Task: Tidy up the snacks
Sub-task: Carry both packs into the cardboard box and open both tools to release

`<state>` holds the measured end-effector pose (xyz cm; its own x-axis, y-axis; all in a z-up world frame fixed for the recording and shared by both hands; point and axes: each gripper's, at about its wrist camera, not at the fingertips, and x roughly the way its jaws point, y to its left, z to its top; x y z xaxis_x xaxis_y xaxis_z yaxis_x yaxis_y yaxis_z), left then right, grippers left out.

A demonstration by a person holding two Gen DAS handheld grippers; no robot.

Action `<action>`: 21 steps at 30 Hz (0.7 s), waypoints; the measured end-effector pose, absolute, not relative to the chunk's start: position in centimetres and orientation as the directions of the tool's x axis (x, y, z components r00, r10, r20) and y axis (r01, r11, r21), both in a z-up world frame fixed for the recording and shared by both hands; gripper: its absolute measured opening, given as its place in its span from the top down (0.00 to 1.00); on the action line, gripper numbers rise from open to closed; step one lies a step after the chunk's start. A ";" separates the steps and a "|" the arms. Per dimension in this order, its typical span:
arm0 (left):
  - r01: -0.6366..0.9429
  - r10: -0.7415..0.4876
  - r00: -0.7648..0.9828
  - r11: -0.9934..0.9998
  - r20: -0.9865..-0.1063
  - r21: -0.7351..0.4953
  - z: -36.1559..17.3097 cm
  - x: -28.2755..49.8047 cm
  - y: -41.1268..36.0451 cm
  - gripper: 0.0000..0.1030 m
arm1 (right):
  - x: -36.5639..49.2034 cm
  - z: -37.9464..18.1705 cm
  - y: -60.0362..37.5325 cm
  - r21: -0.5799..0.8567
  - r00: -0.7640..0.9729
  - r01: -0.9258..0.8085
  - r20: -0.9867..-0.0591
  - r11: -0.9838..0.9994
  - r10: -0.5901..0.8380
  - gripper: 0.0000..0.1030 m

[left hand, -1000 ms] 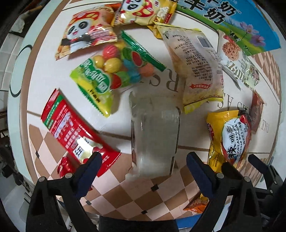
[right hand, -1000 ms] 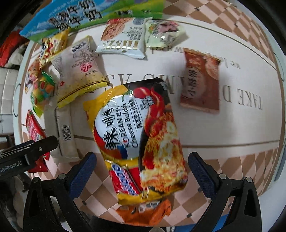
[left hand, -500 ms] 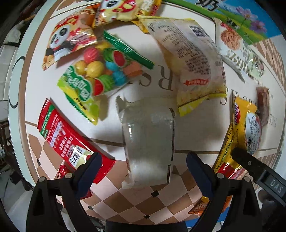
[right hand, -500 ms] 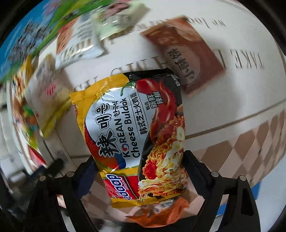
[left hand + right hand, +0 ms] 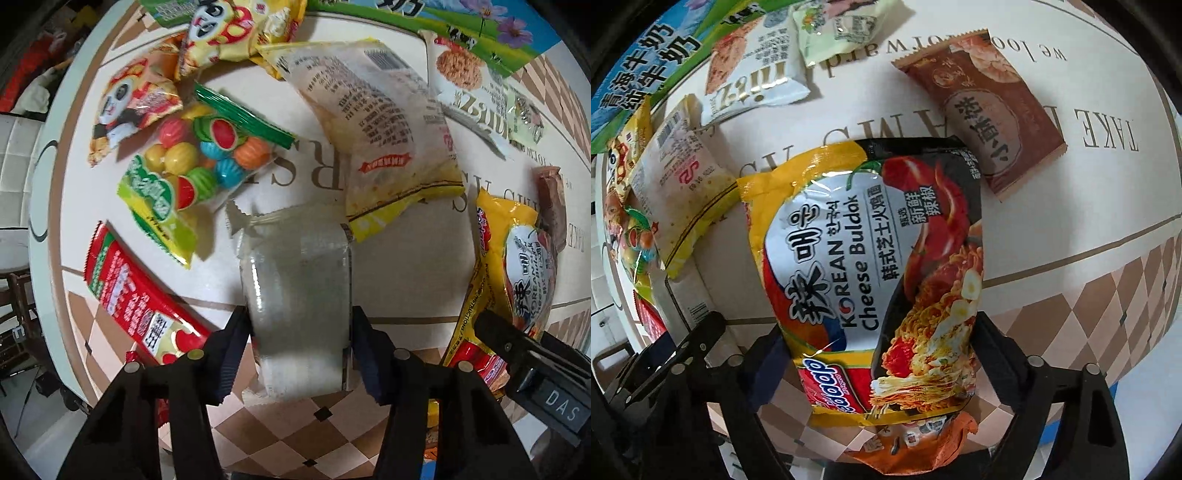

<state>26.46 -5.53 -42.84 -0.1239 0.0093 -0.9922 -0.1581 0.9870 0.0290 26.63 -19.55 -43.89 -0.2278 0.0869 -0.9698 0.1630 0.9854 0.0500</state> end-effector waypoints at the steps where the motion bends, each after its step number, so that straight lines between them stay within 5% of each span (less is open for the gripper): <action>1: -0.162 0.010 -0.120 0.986 -0.993 0.029 -42.3 26.2 -5.6 0.51 | 26.4 -43.2 -19.6 0.051 -0.220 0.156 -0.972 0.986 0.085 0.14; 14: -0.206 -0.053 0.075 0.976 -0.996 -0.068 -27.6 23.6 -2.3 0.51 | 24.1 -32.2 -20.2 0.208 -0.071 0.102 -0.974 0.973 0.216 0.23; 21: -0.140 -0.138 0.195 0.976 -0.971 -0.167 -20.3 31.1 -0.3 0.51 | 26.0 -23.8 -20.2 0.342 0.010 0.084 -0.939 0.936 0.343 0.23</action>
